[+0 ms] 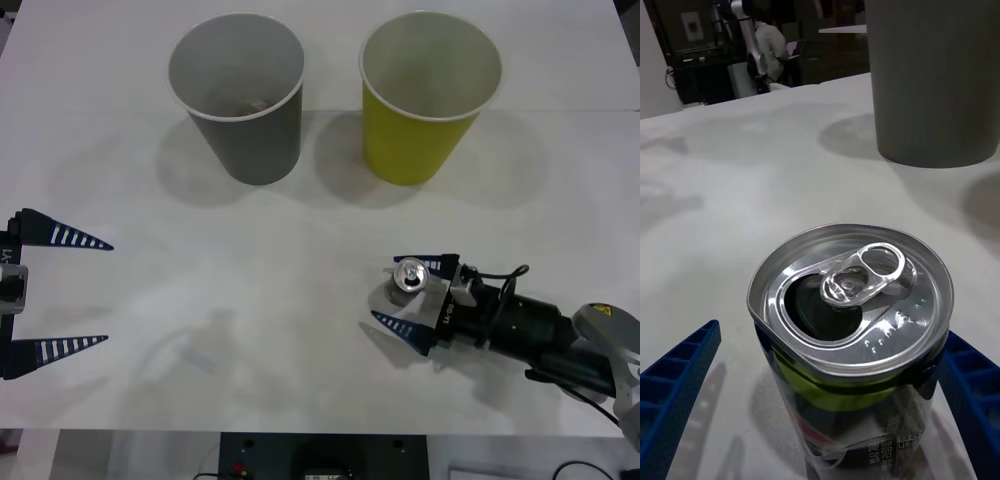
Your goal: Put the can into the green bin and the plastic bottle into the gray bin
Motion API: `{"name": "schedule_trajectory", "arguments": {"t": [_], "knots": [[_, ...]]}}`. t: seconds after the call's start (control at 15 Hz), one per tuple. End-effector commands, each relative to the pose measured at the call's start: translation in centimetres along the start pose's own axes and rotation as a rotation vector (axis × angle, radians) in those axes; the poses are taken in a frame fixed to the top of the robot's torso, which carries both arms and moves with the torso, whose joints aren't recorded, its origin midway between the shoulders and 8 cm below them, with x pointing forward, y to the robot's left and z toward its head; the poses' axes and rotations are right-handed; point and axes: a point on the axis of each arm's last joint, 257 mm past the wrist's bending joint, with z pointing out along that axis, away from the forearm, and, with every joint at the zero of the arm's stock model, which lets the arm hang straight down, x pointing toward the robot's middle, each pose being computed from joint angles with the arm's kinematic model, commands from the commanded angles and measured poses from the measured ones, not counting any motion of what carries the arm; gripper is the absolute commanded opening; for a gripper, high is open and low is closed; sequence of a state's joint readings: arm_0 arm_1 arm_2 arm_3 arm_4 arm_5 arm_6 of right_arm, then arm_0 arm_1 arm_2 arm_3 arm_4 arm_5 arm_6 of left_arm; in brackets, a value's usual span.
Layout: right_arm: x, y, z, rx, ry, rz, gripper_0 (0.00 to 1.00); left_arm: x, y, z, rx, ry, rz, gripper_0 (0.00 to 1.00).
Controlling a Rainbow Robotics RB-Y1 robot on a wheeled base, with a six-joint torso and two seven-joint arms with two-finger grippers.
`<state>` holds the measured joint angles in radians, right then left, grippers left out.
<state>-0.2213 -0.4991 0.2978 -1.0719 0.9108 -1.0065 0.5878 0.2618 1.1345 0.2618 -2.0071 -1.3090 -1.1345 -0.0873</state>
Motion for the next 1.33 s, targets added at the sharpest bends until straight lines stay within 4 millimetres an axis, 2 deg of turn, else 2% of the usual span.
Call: {"name": "schedule_trajectory", "arguments": {"t": [0.07, 0.53, 0.8, 1.07, 1.33], "knots": [[-0.2, 0.1, 0.3, -0.002, -0.005, -0.014, 0.0, 0.0, 0.0, 0.0, 0.0, 0.0, 0.0, 1.0], [-0.3, 0.4, 0.3, -0.013, -0.012, -0.018, 0.0, 0.0, 0.0, 0.0, 0.0, 0.0, 0.0, 1.0], [-1.3, 0.1, 0.0, -0.022, -0.022, -0.025, 0.0, 0.0, 0.0, 0.0, 0.0, 0.0, 0.0, 1.0], [-2.2, -0.4, -1.6, -0.057, 0.034, -0.005, 0.0, 0.0, 0.0, 0.0, 0.0, 0.0, 0.0, 1.0], [-3.2, -0.9, -4.3, -0.069, 0.174, 0.051, 0.0, 0.0, 0.0, 0.0, 0.0, 0.0, 0.0, 1.0]]}}
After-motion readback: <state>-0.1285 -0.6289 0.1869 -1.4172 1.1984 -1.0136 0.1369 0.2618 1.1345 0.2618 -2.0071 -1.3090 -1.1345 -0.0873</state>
